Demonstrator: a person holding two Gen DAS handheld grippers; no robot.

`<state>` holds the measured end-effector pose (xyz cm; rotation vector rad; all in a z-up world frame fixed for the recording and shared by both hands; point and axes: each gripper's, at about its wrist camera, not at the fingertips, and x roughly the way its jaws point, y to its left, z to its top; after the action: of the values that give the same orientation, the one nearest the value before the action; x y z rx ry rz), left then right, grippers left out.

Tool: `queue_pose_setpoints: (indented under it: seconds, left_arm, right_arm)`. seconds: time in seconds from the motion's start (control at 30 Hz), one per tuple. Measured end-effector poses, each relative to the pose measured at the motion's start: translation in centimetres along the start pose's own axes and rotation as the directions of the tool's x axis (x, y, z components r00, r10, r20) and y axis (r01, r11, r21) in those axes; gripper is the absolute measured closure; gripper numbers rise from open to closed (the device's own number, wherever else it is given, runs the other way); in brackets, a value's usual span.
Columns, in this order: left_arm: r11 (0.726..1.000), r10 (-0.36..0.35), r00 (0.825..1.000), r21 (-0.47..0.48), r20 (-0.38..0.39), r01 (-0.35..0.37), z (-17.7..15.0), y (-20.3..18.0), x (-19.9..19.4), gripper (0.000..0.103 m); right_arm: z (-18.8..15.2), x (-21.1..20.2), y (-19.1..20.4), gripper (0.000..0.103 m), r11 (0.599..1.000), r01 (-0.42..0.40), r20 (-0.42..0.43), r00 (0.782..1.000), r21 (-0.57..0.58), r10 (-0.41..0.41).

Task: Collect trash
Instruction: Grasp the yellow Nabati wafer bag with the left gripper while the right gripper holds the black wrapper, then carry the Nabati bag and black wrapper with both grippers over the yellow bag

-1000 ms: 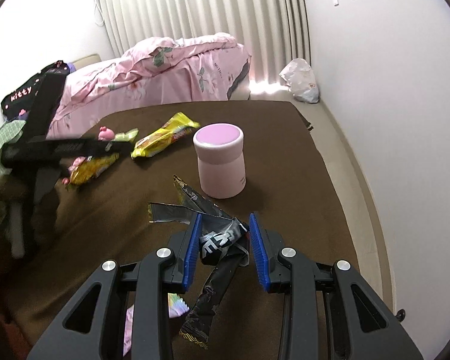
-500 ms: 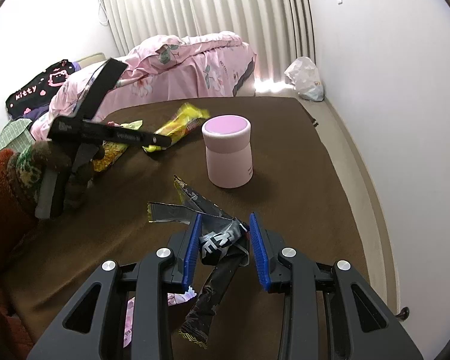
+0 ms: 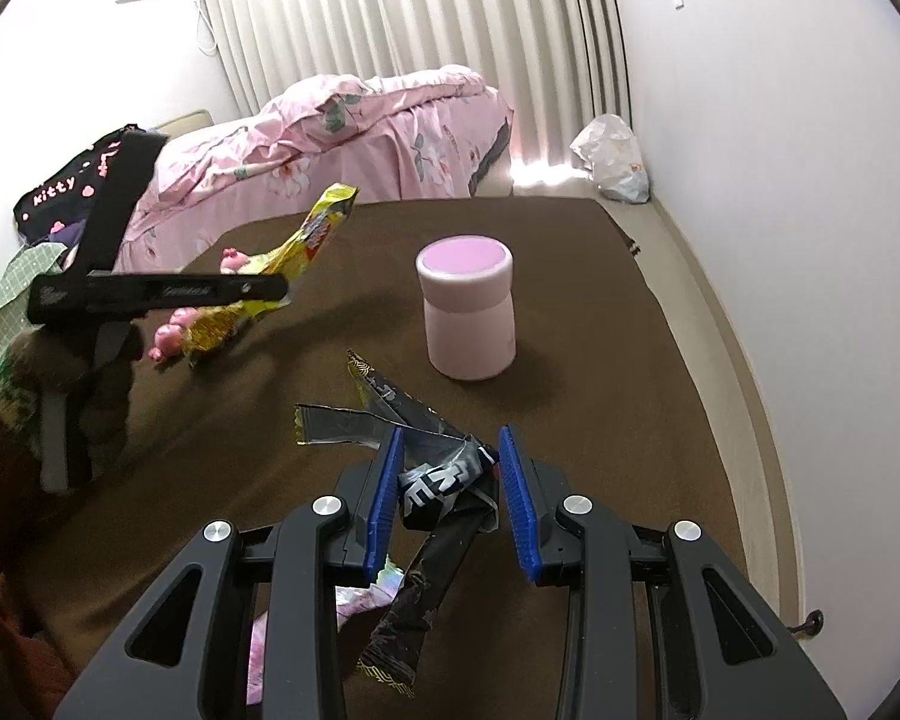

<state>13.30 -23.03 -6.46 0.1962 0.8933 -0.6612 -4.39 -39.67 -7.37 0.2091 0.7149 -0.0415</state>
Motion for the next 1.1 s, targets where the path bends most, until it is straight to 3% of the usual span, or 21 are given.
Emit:
queue_pose_setpoints:
  seconds: [0.3,0.47,0.6,0.83,0.97,1.1]
  left_arm:
    - [1.000,0.013,0.995,-0.013,0.098,-0.012,-1.9,0.3,-7.6,0.074]
    - [0.994,0.077,0.985,-0.086,0.156,-0.064,-4.2,3.6,-12.2,0.073]
    - [0.975,0.145,0.972,-0.195,0.186,-0.108,-6.3,7.6,-15.5,0.072]
    - [0.897,0.303,0.932,-0.390,0.196,-0.209,-11.1,15.6,-20.2,0.070]
    - [0.831,0.359,0.920,-0.501,0.155,-0.240,-13.4,19.8,-20.8,0.070]
    - [0.788,0.383,0.917,-0.558,0.110,-0.262,-15.4,22.2,-20.4,0.070]
  right_arm:
    - [3.4,-1.6,4.4,0.072,0.995,-0.048,0.071,0.996,-0.084,0.054]
    - [5.7,-1.9,9.2,0.072,0.981,-0.105,0.097,0.988,-0.163,0.122]
    - [7.4,-1.9,14.0,0.072,0.955,-0.157,0.100,0.977,-0.251,0.188]
    - [8.8,-1.0,20.7,0.072,0.908,-0.240,0.062,0.959,-0.343,0.277]
    - [9.1,-0.1,24.0,0.072,0.880,-0.273,0.029,0.951,-0.388,0.307]
    - [9.6,1.6,26.7,0.072,0.859,-0.299,-0.006,0.945,-0.416,0.326]
